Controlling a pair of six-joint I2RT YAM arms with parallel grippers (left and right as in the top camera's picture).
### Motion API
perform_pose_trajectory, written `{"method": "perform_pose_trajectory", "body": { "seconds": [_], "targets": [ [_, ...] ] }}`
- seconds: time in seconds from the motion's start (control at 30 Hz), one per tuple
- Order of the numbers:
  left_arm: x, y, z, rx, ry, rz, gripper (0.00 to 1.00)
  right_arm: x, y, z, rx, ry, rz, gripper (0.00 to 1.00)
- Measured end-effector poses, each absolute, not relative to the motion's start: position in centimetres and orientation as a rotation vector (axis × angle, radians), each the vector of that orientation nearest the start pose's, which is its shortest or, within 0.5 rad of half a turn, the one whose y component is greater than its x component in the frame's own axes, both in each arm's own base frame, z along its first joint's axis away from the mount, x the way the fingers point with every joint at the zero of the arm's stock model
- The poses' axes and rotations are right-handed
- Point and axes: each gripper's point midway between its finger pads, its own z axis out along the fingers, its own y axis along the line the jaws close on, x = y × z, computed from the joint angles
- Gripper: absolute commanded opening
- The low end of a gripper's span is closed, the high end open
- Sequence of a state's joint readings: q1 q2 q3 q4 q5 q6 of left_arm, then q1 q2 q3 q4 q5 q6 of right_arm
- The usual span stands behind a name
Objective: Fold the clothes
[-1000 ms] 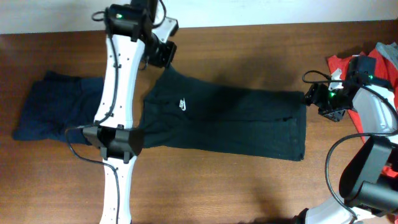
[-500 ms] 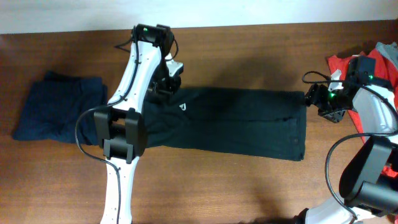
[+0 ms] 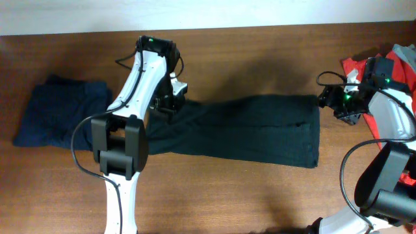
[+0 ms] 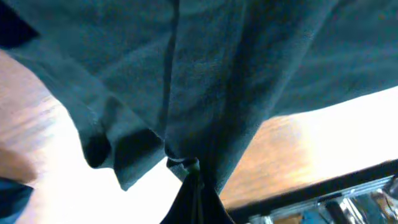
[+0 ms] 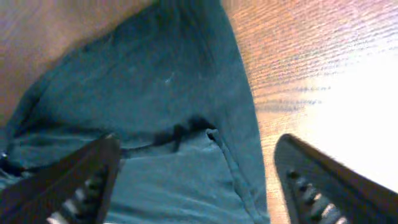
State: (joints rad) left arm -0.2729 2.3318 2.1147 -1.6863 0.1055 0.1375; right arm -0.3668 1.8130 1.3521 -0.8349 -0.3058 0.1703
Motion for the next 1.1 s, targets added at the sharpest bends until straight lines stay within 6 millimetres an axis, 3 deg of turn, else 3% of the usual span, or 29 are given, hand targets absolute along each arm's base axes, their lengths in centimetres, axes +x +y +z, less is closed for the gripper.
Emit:
{"method": "perform_pose_trajectory", "body": {
  "seconds": [0.17, 0.43, 0.63, 0.87, 1.1],
  "targets": [
    [34.4, -11.2, 6.9, 0.68, 3.468, -0.123, 0.01, 40.3, -10.0, 9.2, 0.654, 2.658, 0.372, 0.86],
    [34.4, -10.7, 6.7, 0.684, 3.473, -0.084, 0.01, 42.5, -10.7, 9.5, 0.573, 2.586, 0.344, 0.85],
    [34.4, -10.6, 6.7, 0.685, 3.471, -0.078, 0.01, 44.0, -10.7, 6.0, 0.541, 2.6, 0.388, 0.75],
    [34.5, -10.6, 6.7, 0.685, 3.468, -0.078, 0.01, 45.0, -9.9, 1.6, 0.539, 2.624, 0.479, 0.71],
    [34.5, -10.6, 6.7, 0.685, 3.467, -0.078, 0.01, 47.0, -8.9, 1.4, 0.523, 2.573, 0.502, 0.57]
  ]
}}
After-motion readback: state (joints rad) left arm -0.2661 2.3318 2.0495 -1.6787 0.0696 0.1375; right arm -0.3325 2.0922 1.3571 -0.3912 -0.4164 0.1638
